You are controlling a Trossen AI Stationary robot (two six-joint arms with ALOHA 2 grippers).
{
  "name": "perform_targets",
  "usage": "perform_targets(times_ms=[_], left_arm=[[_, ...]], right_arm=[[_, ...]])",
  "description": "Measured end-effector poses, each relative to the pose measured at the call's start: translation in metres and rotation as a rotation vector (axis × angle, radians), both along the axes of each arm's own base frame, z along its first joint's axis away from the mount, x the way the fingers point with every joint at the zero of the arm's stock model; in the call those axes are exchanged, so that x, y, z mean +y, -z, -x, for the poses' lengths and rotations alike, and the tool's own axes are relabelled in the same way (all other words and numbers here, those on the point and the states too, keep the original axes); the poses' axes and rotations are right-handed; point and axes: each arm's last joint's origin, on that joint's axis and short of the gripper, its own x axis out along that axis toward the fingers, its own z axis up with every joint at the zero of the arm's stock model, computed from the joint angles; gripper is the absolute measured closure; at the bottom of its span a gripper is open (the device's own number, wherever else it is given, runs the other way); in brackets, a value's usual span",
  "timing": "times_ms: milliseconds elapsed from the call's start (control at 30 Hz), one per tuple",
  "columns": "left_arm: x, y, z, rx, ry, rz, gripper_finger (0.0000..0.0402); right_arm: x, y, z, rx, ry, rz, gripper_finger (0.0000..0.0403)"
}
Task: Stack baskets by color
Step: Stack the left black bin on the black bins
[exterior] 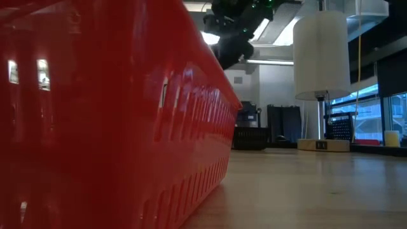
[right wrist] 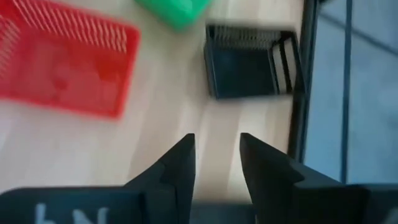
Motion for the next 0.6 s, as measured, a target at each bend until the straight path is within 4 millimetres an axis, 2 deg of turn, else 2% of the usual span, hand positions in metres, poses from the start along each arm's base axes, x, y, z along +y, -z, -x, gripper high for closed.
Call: perform_targets(times_ms=[100, 267, 433, 600], left_arm=[[0.0, 0.0, 0.0, -0.004, -0.016, 0.006, 0.0344], [0.001, 0.0, 0.0, -0.006, -0.026, 0.004, 0.0344], [0.001, 0.001, 0.001, 0.004, -0.045, -0.015, 0.0344], [0.002, 0.001, 0.001, 0.004, -0.058, -0.027, 0.0344]], right_arm=[[-0.002, 0.006, -0.01, -0.055, -0.063, -0.022, 0.0276], [0.0, 0.031, -0.031, -0.084, -0.12, -0.056, 0.0276], [0.002, 0.047, -0.054, -0.137, -0.095, -0.074, 0.0276], [-0.004, 0.063, -0.076, -0.149, -0.05, -0.111, 0.0276]])
